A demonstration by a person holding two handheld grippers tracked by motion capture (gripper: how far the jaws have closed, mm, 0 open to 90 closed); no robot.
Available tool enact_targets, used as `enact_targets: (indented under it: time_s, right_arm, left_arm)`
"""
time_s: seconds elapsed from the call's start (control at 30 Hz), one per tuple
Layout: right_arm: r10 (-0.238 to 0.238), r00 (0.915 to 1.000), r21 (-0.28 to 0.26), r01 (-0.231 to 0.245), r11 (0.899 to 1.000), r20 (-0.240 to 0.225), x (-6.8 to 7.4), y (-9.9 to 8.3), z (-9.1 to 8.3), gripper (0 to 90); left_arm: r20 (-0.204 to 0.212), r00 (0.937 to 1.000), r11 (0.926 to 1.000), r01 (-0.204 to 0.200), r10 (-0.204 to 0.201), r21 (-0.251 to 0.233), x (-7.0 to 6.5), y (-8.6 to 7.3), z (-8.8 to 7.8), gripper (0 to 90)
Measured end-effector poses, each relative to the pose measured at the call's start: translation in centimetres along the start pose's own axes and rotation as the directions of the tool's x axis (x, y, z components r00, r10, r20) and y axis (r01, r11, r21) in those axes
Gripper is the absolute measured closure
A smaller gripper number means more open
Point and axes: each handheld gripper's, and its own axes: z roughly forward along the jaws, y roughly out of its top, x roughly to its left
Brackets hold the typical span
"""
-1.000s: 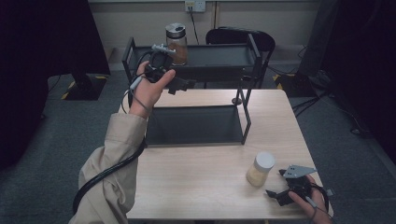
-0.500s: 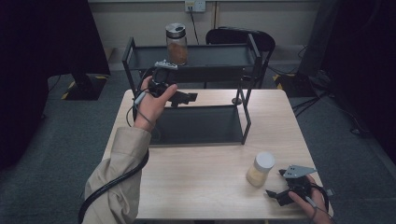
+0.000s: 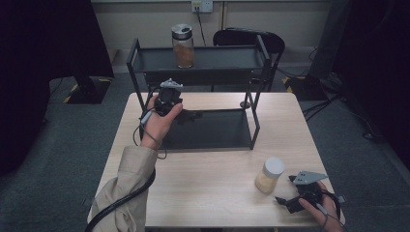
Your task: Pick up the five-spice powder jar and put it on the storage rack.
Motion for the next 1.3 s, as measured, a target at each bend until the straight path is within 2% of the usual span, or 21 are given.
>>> enact_targets:
  time_s: [0.2, 0.57, 0.93, 1.3]
  right_arm:
    - [0.000, 1.0000, 0.000, 0.000, 1.000, 0.000, 0.0, 0.0, 0.0, 0.0]
    - [0.000, 1.0000, 0.000, 0.000, 1.000, 0.000, 0.0, 0.0, 0.0, 0.0]
    - [0.000, 1.0000, 0.000, 0.000, 1.000, 0.000, 0.0, 0.0, 0.0, 0.0]
    - [0.000, 1.0000, 0.000, 0.000, 1.000, 0.000, 0.0, 0.0, 0.0, 0.0]
  left_arm:
    - [0.001, 1.0000, 0.9999, 0.009, -0.009, 0.006, 0.0, -1.2, 0.5, 2.7]
    - [0.013, 0.9999, 0.9999, 0.002, -0.003, 0.016, -0.1, -2.9, 1.2, 2.7]
    - [0.024, 0.9991, 0.9994, 0.034, -0.034, 0.012, 0.2, -5.7, 1.7, 2.7]
    - [0.024, 0.9988, 0.9989, 0.043, -0.043, 0.017, 0.5, -7.7, 1.9, 2.7]
